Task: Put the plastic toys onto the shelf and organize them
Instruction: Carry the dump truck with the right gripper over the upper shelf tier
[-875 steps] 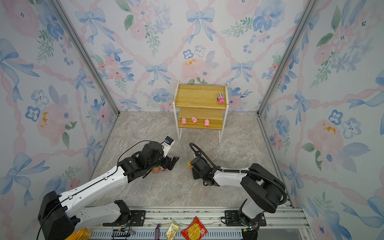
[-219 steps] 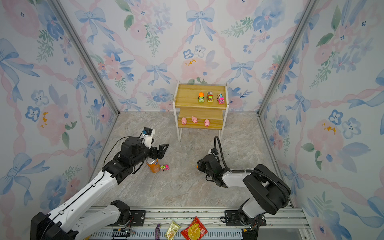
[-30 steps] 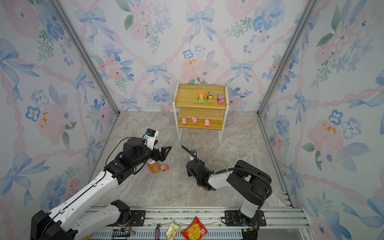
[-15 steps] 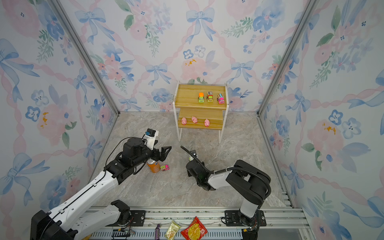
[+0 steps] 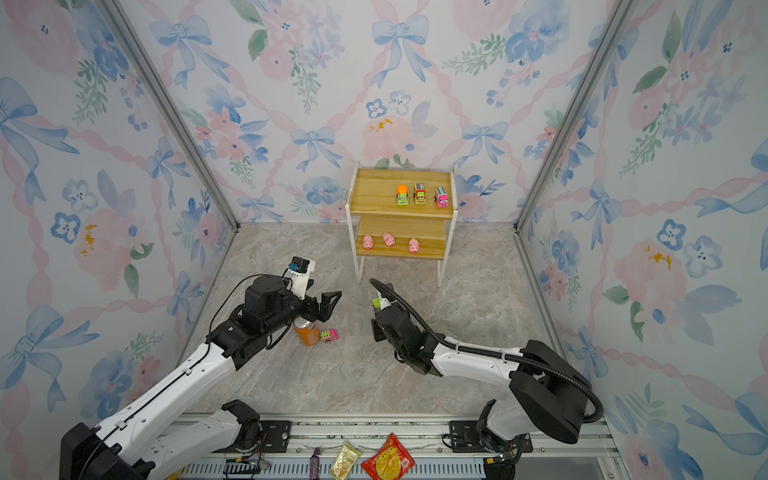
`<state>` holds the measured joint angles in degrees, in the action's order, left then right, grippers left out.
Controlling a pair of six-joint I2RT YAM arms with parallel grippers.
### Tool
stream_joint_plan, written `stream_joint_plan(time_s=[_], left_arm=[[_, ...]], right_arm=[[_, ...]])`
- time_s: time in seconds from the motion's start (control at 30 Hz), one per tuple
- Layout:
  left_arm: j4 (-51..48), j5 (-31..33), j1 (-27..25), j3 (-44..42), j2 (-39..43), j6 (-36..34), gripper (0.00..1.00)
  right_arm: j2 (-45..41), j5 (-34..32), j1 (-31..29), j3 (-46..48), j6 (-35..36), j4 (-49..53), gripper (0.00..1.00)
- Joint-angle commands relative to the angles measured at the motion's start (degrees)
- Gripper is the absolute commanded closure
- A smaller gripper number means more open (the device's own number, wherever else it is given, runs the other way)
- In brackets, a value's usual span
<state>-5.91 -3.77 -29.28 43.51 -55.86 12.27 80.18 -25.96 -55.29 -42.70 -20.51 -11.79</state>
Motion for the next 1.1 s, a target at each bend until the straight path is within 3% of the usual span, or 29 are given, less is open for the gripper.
stream_joint_plan(time_s=[0.0, 0.23, 0.47, 0.7, 1.07], left_arm=[[-0.13, 1.38, 1.10, 0.75, 1.79, 0.69, 0.02], [0.14, 0.87, 2.55, 0.88, 2.86, 1.35, 0.02], [0.41, 0.17, 2.73, 0.81, 3.17, 1.62, 0.02], [0.69, -0.73, 2.69, 0.61, 3.34, 1.71, 0.02], [0.98, -1.84, 2.65, 0.45, 3.23, 1.98, 0.02]], right_arm=[[-3.65, 0.13, -0.34, -7.22, 1.84, 12.46, 0.73], [-4.36, -2.07, 1.37, -24.53, 5.46, 26.16, 0.74], [-0.27, -2.43, 6.25, -40.42, 8.75, 30.64, 0.74], [8.14, -2.12, 10.97, -55.36, 9.63, 33.71, 0.74], [24.55, -6.13, 13.64, -78.59, 6.91, 43.07, 0.73]])
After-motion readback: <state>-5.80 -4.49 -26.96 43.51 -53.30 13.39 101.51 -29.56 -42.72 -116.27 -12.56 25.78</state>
